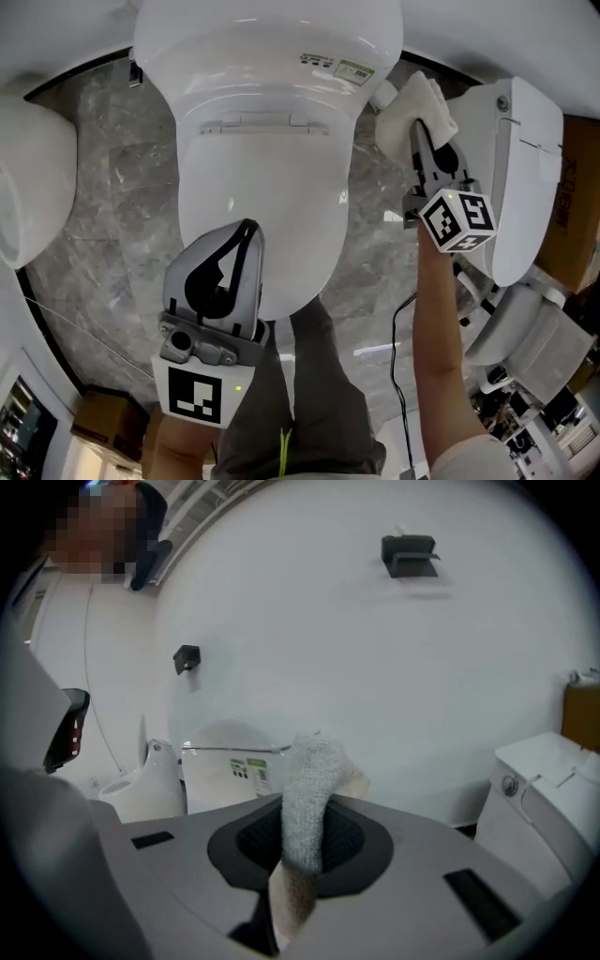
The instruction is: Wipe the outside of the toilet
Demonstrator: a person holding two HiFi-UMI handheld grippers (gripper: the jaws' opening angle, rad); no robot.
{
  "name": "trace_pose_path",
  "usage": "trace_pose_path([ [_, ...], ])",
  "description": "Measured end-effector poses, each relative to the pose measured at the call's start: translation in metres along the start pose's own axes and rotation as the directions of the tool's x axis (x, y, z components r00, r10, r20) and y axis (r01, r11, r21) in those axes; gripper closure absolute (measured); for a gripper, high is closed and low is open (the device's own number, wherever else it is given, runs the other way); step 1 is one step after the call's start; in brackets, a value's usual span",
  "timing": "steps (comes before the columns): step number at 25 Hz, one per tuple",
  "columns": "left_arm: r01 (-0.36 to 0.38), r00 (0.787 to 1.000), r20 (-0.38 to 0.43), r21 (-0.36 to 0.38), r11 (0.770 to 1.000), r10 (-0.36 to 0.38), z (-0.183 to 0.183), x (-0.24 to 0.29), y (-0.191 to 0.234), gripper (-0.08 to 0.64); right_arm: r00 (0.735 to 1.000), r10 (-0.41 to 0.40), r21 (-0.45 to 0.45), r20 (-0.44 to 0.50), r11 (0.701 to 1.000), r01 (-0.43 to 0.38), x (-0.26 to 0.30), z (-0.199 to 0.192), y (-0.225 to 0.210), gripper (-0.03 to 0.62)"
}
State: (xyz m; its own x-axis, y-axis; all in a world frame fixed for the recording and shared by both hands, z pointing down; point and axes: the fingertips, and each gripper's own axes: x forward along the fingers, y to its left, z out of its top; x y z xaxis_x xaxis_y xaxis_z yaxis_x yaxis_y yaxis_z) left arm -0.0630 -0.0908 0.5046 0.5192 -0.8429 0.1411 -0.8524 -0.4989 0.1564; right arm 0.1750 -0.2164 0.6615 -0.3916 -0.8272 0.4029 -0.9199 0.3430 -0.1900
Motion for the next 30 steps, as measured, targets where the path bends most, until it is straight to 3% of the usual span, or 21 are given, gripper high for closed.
trace_pose_path([
  [5,-0.004,1.000,0.024,0.017,1.000,0.004,0.057,-0.044,0.003,0.543,0.998,0.067,-0.075,0.022,0.995,-0.065,-0.038,0.061,0.079,0.522],
  [11,-0.107,0.994,0.024,0.055,0.993,0.106,0.092,-0.085,0.046,0.543,0.975,0.219,-0.187,0.042,0.960,-0.208,-0.049,0.116,0.193,0.522],
  [19,-0.202,0.979,0.051,0.033,0.979,0.200,0.086,-0.113,0.090,0.543,0.904,0.427,-0.313,-0.025,0.855,-0.413,-0.025,0.113,0.305,0.522],
  [25,-0.253,0.966,0.053,0.013,0.967,0.252,0.072,-0.120,0.116,0.543,0.838,0.540,-0.362,-0.079,0.768,-0.529,0.005,0.087,0.357,0.522],
  [30,-0.298,0.954,0.034,0.001,0.955,0.298,0.055,-0.131,0.140,0.543,0.778,0.619,-0.434,-0.108,0.674,-0.597,0.034,0.070,0.394,0.522],
])
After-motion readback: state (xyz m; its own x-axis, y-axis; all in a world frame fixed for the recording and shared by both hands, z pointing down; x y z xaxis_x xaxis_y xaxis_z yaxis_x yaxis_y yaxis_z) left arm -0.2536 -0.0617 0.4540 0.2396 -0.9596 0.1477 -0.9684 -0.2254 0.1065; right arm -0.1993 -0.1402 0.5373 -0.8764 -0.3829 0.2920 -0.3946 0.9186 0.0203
